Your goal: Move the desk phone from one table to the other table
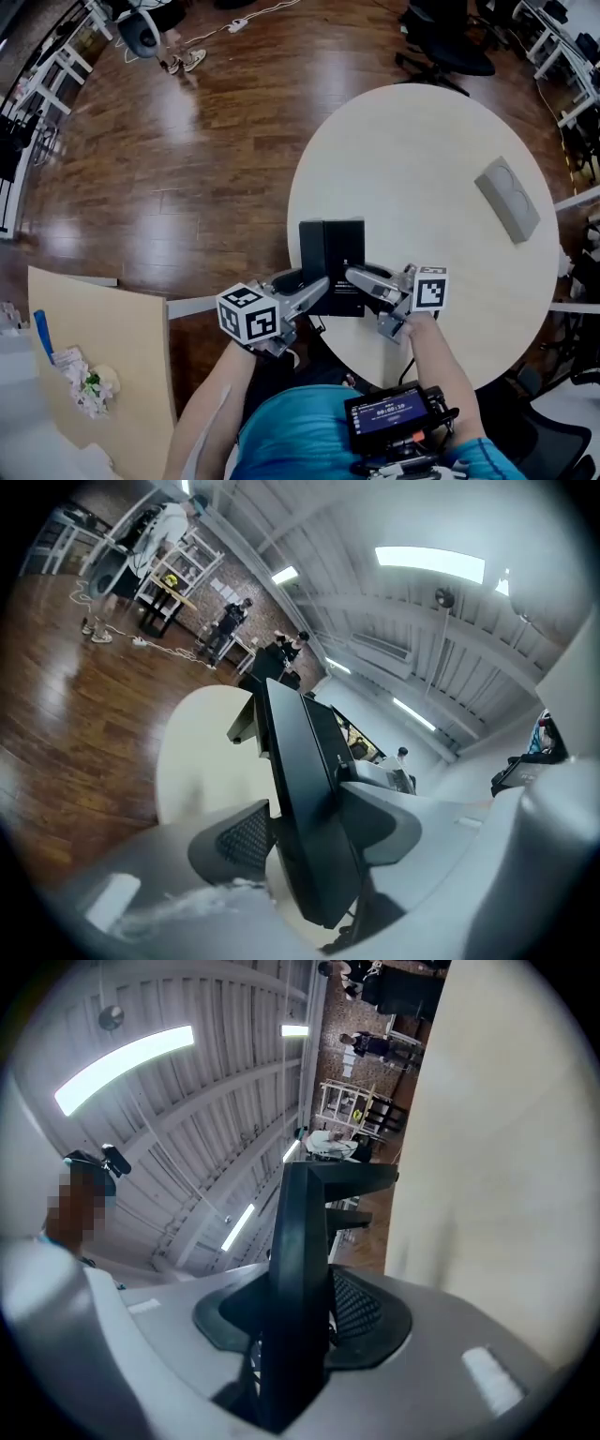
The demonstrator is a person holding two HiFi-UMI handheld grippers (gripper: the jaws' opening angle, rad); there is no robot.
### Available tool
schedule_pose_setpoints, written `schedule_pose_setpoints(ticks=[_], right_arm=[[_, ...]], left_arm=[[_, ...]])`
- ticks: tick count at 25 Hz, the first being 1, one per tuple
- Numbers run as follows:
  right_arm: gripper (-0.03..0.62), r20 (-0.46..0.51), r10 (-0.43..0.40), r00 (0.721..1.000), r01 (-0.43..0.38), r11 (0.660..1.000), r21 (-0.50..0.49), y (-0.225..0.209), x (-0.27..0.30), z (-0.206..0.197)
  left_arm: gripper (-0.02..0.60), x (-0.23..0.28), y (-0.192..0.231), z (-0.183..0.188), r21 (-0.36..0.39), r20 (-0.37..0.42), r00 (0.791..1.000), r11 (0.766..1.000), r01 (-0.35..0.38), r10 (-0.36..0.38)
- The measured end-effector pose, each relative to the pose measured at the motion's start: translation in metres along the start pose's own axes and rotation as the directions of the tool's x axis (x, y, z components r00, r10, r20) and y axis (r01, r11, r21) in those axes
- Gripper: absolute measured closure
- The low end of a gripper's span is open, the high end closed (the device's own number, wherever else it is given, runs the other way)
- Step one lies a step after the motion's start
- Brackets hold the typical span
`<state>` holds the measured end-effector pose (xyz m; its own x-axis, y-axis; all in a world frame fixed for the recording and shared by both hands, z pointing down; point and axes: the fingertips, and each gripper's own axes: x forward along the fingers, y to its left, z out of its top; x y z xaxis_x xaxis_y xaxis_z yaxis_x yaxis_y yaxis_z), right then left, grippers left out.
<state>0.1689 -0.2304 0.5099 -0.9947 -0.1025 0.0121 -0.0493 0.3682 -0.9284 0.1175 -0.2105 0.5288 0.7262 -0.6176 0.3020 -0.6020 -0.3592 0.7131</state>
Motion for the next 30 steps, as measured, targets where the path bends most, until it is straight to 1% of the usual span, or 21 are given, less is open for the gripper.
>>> schedule_pose_setpoints(ticks=[3,5,7,10,13,15,17,20,22,26,30], right_arm=[[0.437,-0.042,0.058,0.997,-0.058,0.998,0.006,0.015,0.035,-0.005],[0.436,-0.105,0.120,0.987,-0.120,0.993,0.006,0.029,0.070,-0.006],[0.436,-0.162,0.167,0.973,-0.167,0.986,0.011,0.044,0.107,-0.012],[0.434,-0.241,0.216,0.946,-0.218,0.976,0.016,0.065,0.156,-0.030],[0.434,-0.309,0.279,0.909,-0.282,0.959,0.036,0.090,0.205,-0.056],[0.434,-0.360,0.319,0.877,-0.321,0.946,0.056,0.106,0.238,-0.077],[0.434,-0.411,0.343,0.845,-0.345,0.936,0.073,0.117,0.270,-0.099],[0.434,-0.472,0.382,0.795,-0.378,0.919,0.108,0.139,0.312,-0.131],[0.433,-0.511,0.403,0.759,-0.394,0.910,0.132,0.153,0.338,-0.154],[0.433,-0.593,0.425,0.685,-0.414,0.895,0.163,0.173,0.386,-0.202],[0.433,-0.664,0.435,0.608,-0.415,0.887,0.202,0.189,0.426,-0.250]], left_arm=[[0.334,-0.037,0.008,0.014,0.006,0.067,0.996,0.998,-0.058,0.057],[0.334,-0.069,0.017,0.028,-0.003,0.142,0.983,0.993,-0.117,0.116],[0.334,-0.105,0.027,0.040,-0.022,0.211,0.962,0.985,-0.171,0.171],[0.334,-0.161,0.038,0.048,-0.050,0.292,0.925,0.969,-0.240,0.244],[0.334,-0.219,0.048,0.050,-0.078,0.351,0.884,0.950,-0.301,0.309],[0.334,-0.259,0.055,0.048,-0.106,0.393,0.846,0.932,-0.347,0.359],[0.336,-0.299,0.062,0.044,-0.136,0.433,0.804,0.911,-0.389,0.408],[0.336,-0.354,0.070,0.035,-0.184,0.477,0.745,0.881,-0.435,0.467],[0.336,-0.388,0.075,0.028,-0.216,0.500,0.707,0.862,-0.458,0.501],[0.336,-0.454,0.084,0.010,-0.284,0.542,0.621,0.819,-0.498,0.566],[0.336,-0.510,0.092,-0.013,-0.359,0.564,0.538,0.773,-0.523,0.626]])
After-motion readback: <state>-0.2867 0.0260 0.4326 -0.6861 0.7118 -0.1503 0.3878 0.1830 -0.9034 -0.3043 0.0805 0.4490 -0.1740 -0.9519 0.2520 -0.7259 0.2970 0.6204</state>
